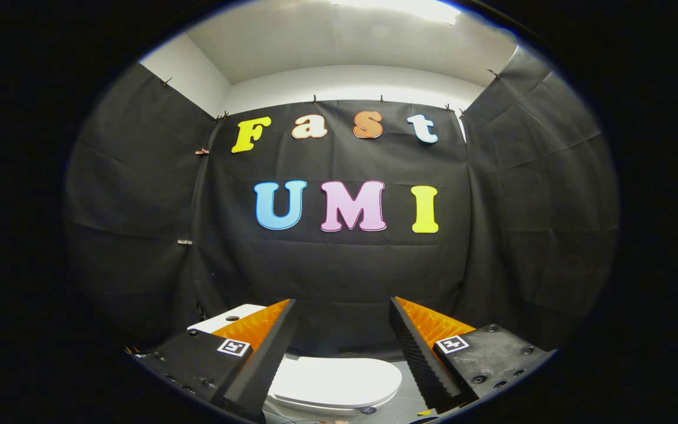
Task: Open the toilet lid.
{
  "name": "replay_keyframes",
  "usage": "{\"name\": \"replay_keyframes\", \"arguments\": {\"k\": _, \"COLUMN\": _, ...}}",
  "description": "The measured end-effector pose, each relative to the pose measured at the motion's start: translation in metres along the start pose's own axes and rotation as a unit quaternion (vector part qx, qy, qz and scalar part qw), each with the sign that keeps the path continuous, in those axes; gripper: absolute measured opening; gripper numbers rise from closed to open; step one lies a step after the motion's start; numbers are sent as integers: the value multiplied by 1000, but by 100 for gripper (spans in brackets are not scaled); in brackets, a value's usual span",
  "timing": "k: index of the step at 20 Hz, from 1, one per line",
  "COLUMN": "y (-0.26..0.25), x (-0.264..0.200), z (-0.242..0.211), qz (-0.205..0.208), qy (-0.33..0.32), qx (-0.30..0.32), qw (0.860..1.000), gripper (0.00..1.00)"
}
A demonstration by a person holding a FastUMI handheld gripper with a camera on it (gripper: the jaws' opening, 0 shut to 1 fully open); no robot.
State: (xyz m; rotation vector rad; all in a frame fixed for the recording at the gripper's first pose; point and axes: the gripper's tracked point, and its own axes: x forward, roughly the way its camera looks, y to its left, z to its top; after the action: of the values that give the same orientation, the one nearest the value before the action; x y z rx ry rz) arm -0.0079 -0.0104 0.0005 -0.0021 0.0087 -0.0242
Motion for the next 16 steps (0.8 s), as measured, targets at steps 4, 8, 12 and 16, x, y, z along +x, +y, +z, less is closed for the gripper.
{"name": "replay_keyframes", "arguments": {"k": 4, "y": -6, "x": 3, "z": -4, "qz": -6, "qy": 5, "qx": 12, "qw": 1000, "gripper": 98}}
{"name": "replay_keyframes", "arguments": {"k": 8, "y": -14, "x": 9, "z": -17, "qz": -12, "qy": 12, "qx": 16, "qw": 1000, "gripper": 98}}
{"name": "replay_keyframes", "arguments": {"k": 12, "y": -28, "x": 23, "z": -46, "qz": -24, "qy": 35, "qx": 45, "qw": 998, "gripper": 99}}
{"name": "replay_keyframes", "arguments": {"k": 16, "y": -54, "x": 41, "z": -89, "qz": -51, "qy": 59, "qx": 68, "qw": 995, "gripper": 99}}
